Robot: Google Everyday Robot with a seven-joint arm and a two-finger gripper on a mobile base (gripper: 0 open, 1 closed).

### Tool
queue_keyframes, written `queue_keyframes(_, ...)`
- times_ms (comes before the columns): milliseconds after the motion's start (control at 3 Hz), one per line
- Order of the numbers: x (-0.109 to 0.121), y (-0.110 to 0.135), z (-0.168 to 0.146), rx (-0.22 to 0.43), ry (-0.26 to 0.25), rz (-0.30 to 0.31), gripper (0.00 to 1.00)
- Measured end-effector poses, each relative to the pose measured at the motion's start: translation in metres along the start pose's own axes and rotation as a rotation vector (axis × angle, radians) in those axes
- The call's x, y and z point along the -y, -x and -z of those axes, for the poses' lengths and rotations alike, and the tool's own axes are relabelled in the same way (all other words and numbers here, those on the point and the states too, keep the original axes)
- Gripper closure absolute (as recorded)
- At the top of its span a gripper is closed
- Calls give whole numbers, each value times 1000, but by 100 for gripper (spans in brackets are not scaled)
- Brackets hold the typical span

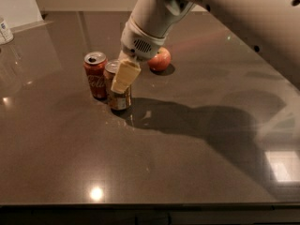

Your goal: Move orange can near coke can

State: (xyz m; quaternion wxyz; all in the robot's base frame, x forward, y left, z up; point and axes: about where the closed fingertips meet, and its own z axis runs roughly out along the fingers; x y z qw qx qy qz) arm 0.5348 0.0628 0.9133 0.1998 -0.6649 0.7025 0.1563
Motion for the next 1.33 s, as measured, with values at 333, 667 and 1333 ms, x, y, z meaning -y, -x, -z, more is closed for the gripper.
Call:
queue_keyframes(333, -1, 1, 0, 0, 1, 2, 37)
queue_keyframes(667, -2, 2, -1, -1, 1, 5, 14)
queue_keyframes(1333, -3, 3, -2, -1, 2, 7, 0)
